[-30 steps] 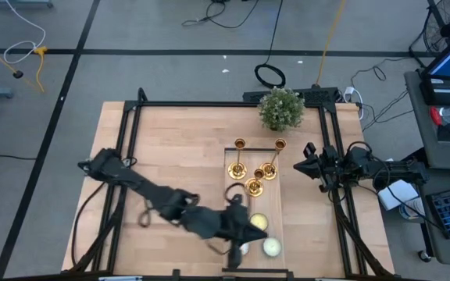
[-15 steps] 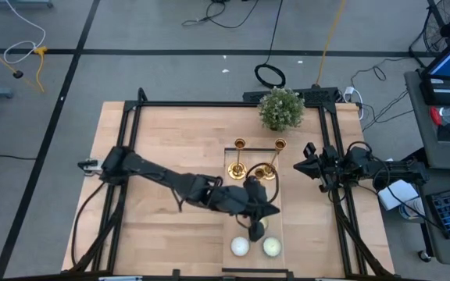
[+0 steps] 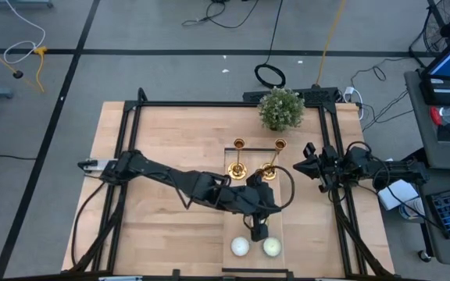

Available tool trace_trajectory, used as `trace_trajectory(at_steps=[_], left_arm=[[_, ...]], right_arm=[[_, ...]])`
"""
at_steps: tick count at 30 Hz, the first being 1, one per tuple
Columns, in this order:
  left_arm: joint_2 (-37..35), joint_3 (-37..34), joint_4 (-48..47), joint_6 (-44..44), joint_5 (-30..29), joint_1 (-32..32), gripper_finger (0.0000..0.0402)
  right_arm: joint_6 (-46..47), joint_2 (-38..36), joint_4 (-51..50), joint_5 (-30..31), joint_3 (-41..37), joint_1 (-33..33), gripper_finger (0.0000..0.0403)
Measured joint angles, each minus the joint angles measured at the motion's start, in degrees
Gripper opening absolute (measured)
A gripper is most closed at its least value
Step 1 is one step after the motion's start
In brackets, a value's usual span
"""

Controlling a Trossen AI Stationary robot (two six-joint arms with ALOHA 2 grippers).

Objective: Pick & Place candle stick holders
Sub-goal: Put the red patterned scented candle on the shelf

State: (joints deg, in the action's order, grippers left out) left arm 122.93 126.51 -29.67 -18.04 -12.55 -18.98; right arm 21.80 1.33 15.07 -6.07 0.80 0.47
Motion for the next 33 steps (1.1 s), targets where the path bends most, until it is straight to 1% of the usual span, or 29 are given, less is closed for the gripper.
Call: trace_trajectory(at_steps=[4, 8, 14, 20, 22, 26, 33], left_arm=[[0.20, 1.69, -2.93, -1.82, -1.62, -0.96, 0.0000], [0.13, 2.95, -7.84, -3.92, -4.67, -3.05, 0.0000], [-0.10, 4.11, -12.28, -6.40, -15.03, -8.13, 0.0000], [2.02, 4.11, -17.30, -10.40, -19.55, -10.18, 0.0000], [3.30, 4.05, -17.07, -10.38, -18.98, -10.00, 0.0000], [4.81, 4.05, -15.70, -10.67, -15.51, -8.50, 0.0000], [5.18, 4.03, -17.15, -11.89, -14.44, -7.72, 0.0000]], right_arm=[[0.00, 0.28, -0.01, 0.00, 0.00, 0.00, 0.0004], [0.01, 0.32, -0.05, 0.00, 0.00, -0.01, 0.0004], [0.00, 0.32, -0.05, 0.00, 0.00, -0.01, 0.0004], [0.00, 0.34, -0.11, 0.01, 0.00, -0.01, 0.0004], [0.02, 0.34, -0.11, 0.00, 0.00, -0.01, 0.0004], [0.01, 0.36, -0.05, 0.00, 0.00, 0.00, 0.0004], [0.01, 0.37, -0.09, 0.00, 0.00, 0.00, 0.0004]])
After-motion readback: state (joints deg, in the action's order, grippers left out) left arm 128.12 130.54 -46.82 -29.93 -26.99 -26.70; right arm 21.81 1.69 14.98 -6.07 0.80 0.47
